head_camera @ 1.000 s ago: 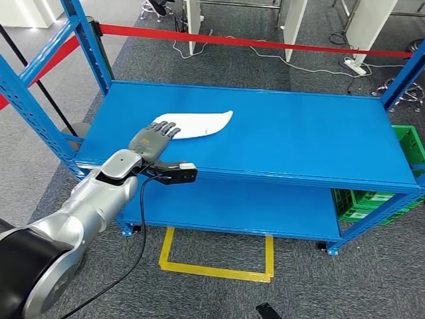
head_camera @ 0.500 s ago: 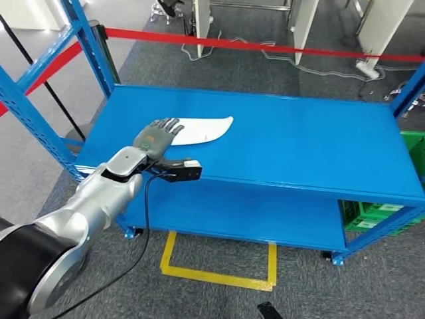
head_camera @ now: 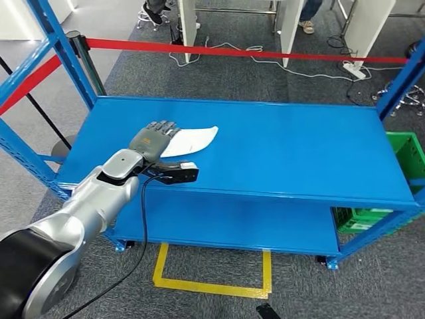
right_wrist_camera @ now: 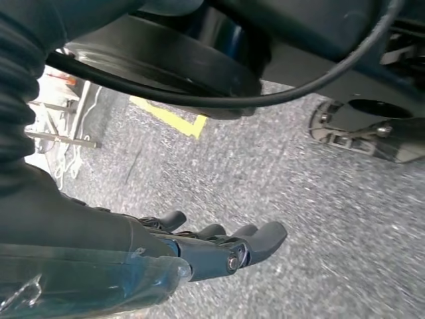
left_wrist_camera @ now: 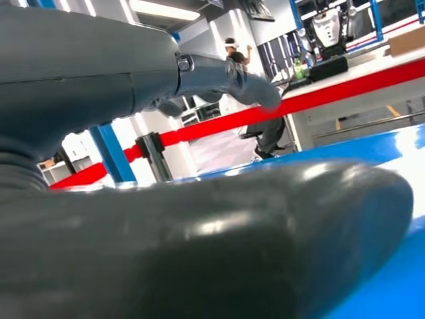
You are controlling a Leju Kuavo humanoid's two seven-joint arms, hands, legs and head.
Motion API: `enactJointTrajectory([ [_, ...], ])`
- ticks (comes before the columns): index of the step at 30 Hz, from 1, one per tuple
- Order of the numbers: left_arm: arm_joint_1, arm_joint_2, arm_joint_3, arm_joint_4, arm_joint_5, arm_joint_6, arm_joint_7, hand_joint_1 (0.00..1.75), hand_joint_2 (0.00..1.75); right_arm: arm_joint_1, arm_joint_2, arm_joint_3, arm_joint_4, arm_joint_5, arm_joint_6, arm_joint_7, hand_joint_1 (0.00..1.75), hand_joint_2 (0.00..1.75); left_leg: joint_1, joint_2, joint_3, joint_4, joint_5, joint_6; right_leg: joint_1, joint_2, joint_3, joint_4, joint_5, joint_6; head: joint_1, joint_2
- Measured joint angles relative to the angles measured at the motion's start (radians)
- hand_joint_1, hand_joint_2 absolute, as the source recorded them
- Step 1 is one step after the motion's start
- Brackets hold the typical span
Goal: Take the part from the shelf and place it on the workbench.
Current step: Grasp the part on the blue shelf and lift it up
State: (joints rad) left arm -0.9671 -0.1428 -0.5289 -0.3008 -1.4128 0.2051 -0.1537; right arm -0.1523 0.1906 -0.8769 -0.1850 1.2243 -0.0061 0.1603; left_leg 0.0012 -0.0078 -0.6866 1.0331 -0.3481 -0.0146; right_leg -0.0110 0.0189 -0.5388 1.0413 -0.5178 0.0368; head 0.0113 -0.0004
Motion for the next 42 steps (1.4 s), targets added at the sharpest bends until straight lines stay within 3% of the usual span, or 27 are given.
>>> enactJointTrajectory([
  [3,-0.003,-0.002,-0.004,0.0,0.0,0.0,0.001,0.0,0.0,-0.002,0.0,-0.002,0.0,0.0,0.0,0.0,0.0,1.75,0.0,-0.004,0.023,-0.024,-0.031,0.011,0.0,-0.005,0.015,-0.006,-0.003,0.019,0.002,0.0],
  [5,-0.004,0.0,-0.006,0.0,0.0,0.0,0.001,0.0,0.0,-0.002,0.0,-0.002,0.0,0.0,0.0,0.0,0.0,1.75,0.003,-0.006,0.04,-0.028,-0.045,0.023,0.0,-0.009,-0.007,0.044,-0.015,0.024,0.003,0.0],
  [8,0.002,0.001,-0.009,0.0,0.0,0.0,0.001,0.0,0.0,-0.007,0.0,-0.006,0.0,-0.002,0.0,-0.002,0.0,1.75,0.001,-0.007,0.069,-0.029,-0.071,0.03,0.003,-0.01,-0.123,0.22,-0.071,0.023,0.004,0.0],
  [10,0.011,0.001,-0.01,0.001,0.0,0.0,0.001,0.0,0.0,-0.012,0.0,-0.009,0.0,-0.002,0.0,-0.005,0.0,1.75,0.0,-0.006,0.097,-0.029,-0.094,0.031,0.005,-0.011,-0.178,0.261,-0.075,0.024,0.004,0.0],
  [11,0.013,0.001,-0.01,0.001,0.001,0.0,0.001,0.0,0.44,-0.014,0.0,-0.01,0.0,-0.002,0.0,-0.005,0.0,1.75,0.0,-0.007,0.115,-0.029,-0.106,0.03,0.005,-0.011,-0.182,0.231,-0.047,0.024,0.004,0.0],
  [14,0.013,0.001,-0.01,0.003,0.01,0.001,-0.001,0.0,1.75,-0.008,0.0,-0.011,0.001,-0.001,0.0,-0.006,0.0,1.75,-0.001,-0.009,0.165,-0.029,-0.143,0.022,0.007,-0.013,-0.156,0.057,0.117,0.017,0.004,0.0],
  [15,0.013,0.001,-0.01,0.004,0.014,0.0,-0.003,0.0,1.75,-0.007,0.0,-0.012,0.001,-0.001,0.001,-0.007,0.0,1.75,-0.002,-0.01,0.172,-0.03,-0.152,0.016,0.009,-0.014,-0.15,0.02,0.151,0.01,0.003,0.0],
  [16,0.013,0.001,-0.01,0.004,0.016,-0.002,-0.006,0.0,1.75,-0.007,0.001,-0.012,0.002,0.0,0.001,-0.008,0.0,1.75,-0.003,-0.01,0.175,-0.031,-0.157,0.011,0.012,-0.015,-0.148,0.003,0.163,0.002,0.002,0.0],
  [18,0.012,0.0,-0.01,0.004,0.02,-0.011,-0.011,0.0,1.75,-0.009,0.001,-0.013,0.001,0.002,0.0,-0.008,0.0,1.75,-0.002,-0.01,0.182,-0.036,-0.152,0.002,0.016,-0.014,-0.137,-0.007,0.156,-0.013,0.001,0.0],
  [19,0.009,-0.001,-0.01,0.004,0.023,-0.017,-0.013,0.0,1.75,-0.009,0.001,-0.014,0.001,0.003,0.0,-0.008,0.0,1.75,-0.002,-0.009,0.185,-0.039,-0.144,0.002,0.016,-0.012,-0.129,-0.016,0.156,-0.015,0.001,0.0],
  [23,-0.004,-0.001,-0.01,0.005,0.03,-0.063,-0.022,0.0,1.75,-0.005,0.001,-0.016,0.001,0.007,0.0,-0.006,0.0,1.75,-0.005,-0.008,0.191,-0.049,-0.117,0.018,0.01,-0.005,-0.111,-0.039,0.159,-0.013,0.0,0.0],
  [28,-0.004,0.0,-0.01,0.008,0.032,-0.115,-0.031,0.0,1.75,-0.004,0.001,-0.016,0.001,0.014,0.0,-0.006,0.0,1.75,-0.004,-0.008,0.196,-0.06,-0.118,0.022,0.013,-0.001,-0.112,-0.041,0.154,-0.02,0.0,0.0],
  [29,-0.004,0.0,-0.01,0.008,0.032,-0.118,-0.032,0.0,1.75,-0.004,0.001,-0.016,0.001,0.014,0.0,-0.006,0.0,1.75,-0.004,-0.007,0.201,-0.07,-0.125,0.021,0.014,-0.001,-0.113,-0.041,0.154,-0.021,0.0,0.0],
  [33,-0.003,0.002,-0.01,0.01,0.034,-0.123,-0.032,0.0,1.75,-0.004,0.001,-0.017,0.001,0.016,0.0,-0.006,0.0,1.75,0.003,-0.007,0.223,-0.107,-0.152,-0.017,0.019,-0.005,-0.114,-0.037,0.156,-0.024,0.002,0.0],
  [42,-0.002,0.008,-0.01,0.011,0.042,-0.122,-0.032,0.0,1.75,-0.004,0.0,-0.017,0.001,0.016,0.0,-0.003,0.0,1.75,-0.003,-0.006,0.228,-0.107,-0.145,-0.01,0.013,-0.006,-0.104,-0.045,0.167,-0.019,0.001,0.0],
])
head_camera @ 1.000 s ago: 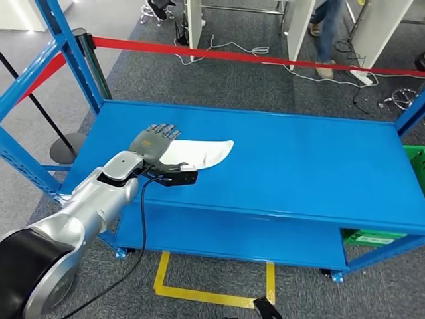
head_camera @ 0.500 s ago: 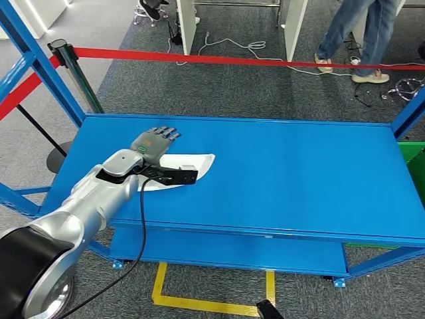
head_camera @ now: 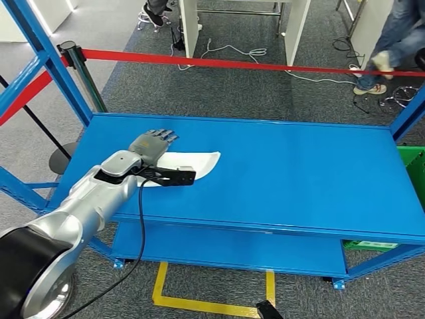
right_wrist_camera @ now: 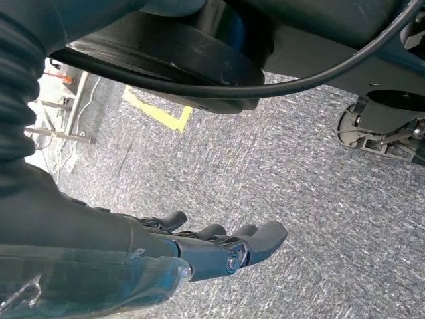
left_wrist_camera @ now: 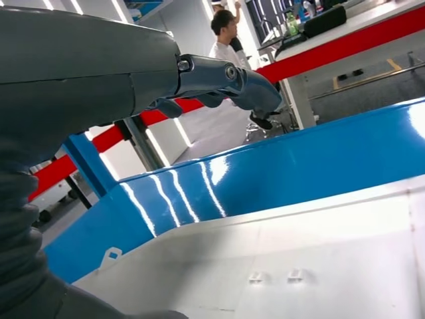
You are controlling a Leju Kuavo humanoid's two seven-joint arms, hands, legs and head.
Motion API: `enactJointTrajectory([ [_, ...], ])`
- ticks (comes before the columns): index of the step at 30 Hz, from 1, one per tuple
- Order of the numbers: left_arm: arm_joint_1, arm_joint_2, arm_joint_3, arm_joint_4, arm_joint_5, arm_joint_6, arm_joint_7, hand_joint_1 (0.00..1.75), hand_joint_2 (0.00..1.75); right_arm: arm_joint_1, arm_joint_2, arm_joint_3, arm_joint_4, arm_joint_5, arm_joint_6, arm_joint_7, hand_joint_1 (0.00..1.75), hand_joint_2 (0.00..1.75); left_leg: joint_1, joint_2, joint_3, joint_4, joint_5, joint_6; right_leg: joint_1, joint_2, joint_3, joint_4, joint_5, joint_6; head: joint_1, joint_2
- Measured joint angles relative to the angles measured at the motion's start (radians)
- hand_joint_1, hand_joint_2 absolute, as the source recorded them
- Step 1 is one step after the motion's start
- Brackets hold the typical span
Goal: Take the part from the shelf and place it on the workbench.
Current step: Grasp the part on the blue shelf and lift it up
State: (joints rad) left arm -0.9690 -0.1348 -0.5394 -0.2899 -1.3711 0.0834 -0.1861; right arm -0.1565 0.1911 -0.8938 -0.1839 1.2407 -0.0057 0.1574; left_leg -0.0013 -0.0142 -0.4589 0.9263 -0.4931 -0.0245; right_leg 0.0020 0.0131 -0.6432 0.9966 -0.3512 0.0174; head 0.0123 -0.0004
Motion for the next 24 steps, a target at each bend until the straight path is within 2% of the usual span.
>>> enactJointTrajectory([
  [6,0.002,0.004,0.0,0.0,0.0,0.024,0.008,0.0,1.75,0.0,0.0,-0.001,0.0,0.001,0.0,0.002,0.0,1.75,-0.002,0.0,0.001,0.0,0.0,0.001,-0.002,0.0,0.0,0.0,0.0,0.001,0.0,0.0],
  [10,0.005,0.005,0.0,0.0,0.005,0.073,0.018,0.0,0.0,0.001,0.0,-0.001,0.0,0.002,0.0,0.002,0.0,1.75,-0.002,0.0,0.002,0.0,0.0,0.001,-0.002,0.0,0.0,0.0,0.0,0.001,0.0,0.0],
  [24,0.015,0.009,0.001,0.0,0.018,0.098,0.023,0.0,0.0,0.002,0.0,-0.004,0.0,0.007,0.0,0.002,0.0,1.75,-0.002,0.0,0.002,0.0,0.0,0.001,-0.002,0.0,0.0,0.0,0.0,0.001,0.0,0.0],
])
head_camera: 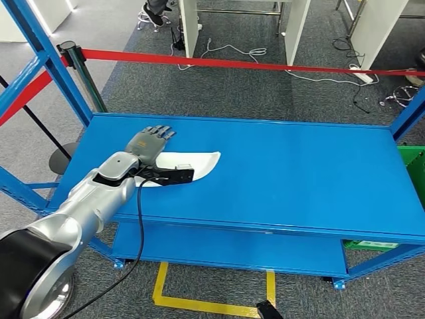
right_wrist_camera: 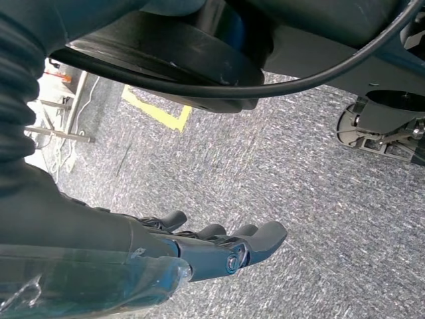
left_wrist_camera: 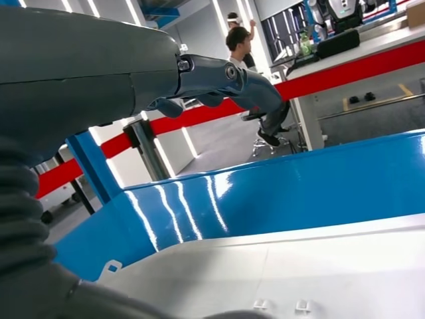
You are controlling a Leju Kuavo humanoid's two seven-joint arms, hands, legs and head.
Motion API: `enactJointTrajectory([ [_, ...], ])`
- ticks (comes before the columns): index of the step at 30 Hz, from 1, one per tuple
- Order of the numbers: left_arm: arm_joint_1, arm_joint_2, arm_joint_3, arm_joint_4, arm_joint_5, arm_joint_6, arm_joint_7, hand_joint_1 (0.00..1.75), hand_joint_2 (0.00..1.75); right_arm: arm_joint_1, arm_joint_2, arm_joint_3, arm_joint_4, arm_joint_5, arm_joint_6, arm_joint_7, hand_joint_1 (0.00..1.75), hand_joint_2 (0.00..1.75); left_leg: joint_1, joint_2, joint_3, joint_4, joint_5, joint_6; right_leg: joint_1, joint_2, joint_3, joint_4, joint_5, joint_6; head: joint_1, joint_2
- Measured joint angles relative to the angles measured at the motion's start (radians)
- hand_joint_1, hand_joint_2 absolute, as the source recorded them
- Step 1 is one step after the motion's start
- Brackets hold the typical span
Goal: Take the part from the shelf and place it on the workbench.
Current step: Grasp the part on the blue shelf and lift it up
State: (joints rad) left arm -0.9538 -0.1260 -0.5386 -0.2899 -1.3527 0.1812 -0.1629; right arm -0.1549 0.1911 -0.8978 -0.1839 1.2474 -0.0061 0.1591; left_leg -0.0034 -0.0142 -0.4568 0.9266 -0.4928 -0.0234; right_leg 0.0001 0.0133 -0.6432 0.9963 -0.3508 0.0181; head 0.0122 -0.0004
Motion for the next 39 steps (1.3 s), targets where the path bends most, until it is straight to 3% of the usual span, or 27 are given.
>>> enactJointTrajectory([
  [17,0.001,0.0,0.0,0.0,-0.004,0.062,0.037,0.0,0.0,0.0,0.0,-0.006,0.0,0.012,0.0,-0.001,0.0,1.75,0.0,0.0,0.0,0.0,0.0,0.0,0.0,0.0,0.0,0.0,0.0,0.0,0.0,0.0],
  [27,0.015,-0.036,0.002,0.0,0.046,0.015,-0.018,0.0,0.0,0.0,0.0,-0.022,0.0,0.014,0.0,-0.004,0.0,1.75,-0.001,0.0,0.0,0.0,0.0,0.0,-0.001,0.0,0.0,0.0,0.0,0.0,0.0,0.0],
  [39,0.041,-0.05,0.003,-0.002,0.066,0.039,-0.02,0.0,0.0,-0.002,0.0,-0.024,0.0,0.02,-0.001,-0.005,0.0,1.75,-0.001,0.0,-0.001,0.0,0.0,0.0,-0.001,0.0,0.0,0.0,0.0,0.0,0.0,0.0],
])
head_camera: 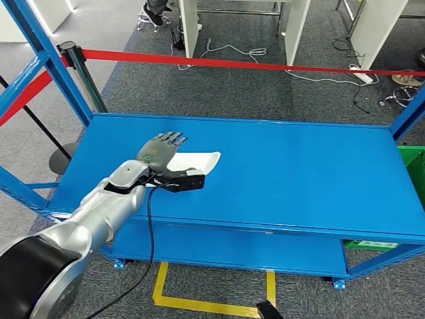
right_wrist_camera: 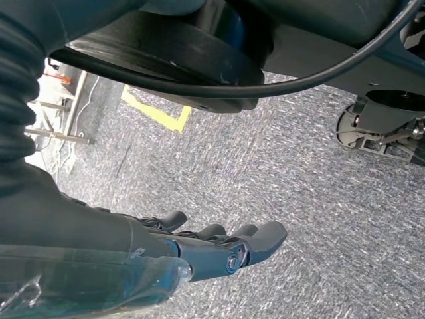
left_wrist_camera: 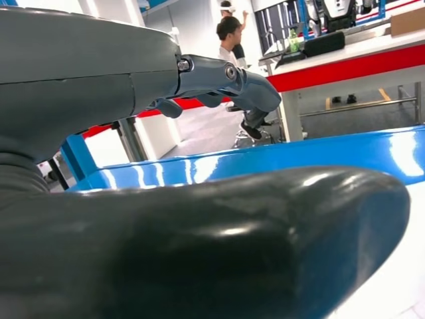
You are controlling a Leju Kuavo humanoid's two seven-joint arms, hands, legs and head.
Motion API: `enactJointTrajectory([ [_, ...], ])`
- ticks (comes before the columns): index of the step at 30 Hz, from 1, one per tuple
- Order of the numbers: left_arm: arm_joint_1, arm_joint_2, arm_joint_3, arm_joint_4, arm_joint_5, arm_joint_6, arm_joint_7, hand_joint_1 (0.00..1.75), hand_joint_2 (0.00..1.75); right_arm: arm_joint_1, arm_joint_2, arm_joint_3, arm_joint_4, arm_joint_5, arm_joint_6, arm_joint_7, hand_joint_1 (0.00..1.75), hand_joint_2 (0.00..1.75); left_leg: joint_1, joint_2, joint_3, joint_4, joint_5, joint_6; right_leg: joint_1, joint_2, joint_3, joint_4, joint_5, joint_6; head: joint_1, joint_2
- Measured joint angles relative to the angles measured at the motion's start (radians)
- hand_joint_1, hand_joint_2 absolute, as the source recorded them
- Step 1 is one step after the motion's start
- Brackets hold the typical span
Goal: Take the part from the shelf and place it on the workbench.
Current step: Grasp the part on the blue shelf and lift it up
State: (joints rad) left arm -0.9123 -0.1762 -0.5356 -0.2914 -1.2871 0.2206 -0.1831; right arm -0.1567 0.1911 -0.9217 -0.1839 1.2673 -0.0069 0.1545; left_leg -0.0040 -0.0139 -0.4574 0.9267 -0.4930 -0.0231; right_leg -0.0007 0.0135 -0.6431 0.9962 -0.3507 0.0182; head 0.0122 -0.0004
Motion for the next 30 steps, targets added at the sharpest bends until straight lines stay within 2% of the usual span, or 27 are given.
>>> enactJointTrajectory([
  [17,0.012,0.0,-0.001,0.0,0.01,0.014,0.015,0.0,0.0,-0.003,0.0,-0.002,0.0,0.011,-0.003,0.0,0.0,1.75,0.0,0.0,0.0,0.0,0.0,0.0,0.0,0.0,0.0,0.0,0.0,0.0,0.0,0.0],
  [21,0.012,0.0,-0.001,0.0,0.014,0.012,0.013,0.0,1.75,-0.003,0.0,-0.005,0.0,0.012,-0.003,0.0,0.0,1.75,0.0,0.0,0.0,0.0,0.0,0.0,0.0,0.0,0.0,0.0,0.0,0.0,0.0,0.0],
  [30,0.012,0.005,-0.001,0.0,0.012,-0.007,0.013,0.0,1.75,-0.003,0.0,-0.006,0.0,0.013,-0.003,0.001,0.0,1.75,0.0,0.0,0.0,0.0,0.0,0.0,0.0,0.0,0.0,0.0,0.0,0.0,0.0,0.0],
])
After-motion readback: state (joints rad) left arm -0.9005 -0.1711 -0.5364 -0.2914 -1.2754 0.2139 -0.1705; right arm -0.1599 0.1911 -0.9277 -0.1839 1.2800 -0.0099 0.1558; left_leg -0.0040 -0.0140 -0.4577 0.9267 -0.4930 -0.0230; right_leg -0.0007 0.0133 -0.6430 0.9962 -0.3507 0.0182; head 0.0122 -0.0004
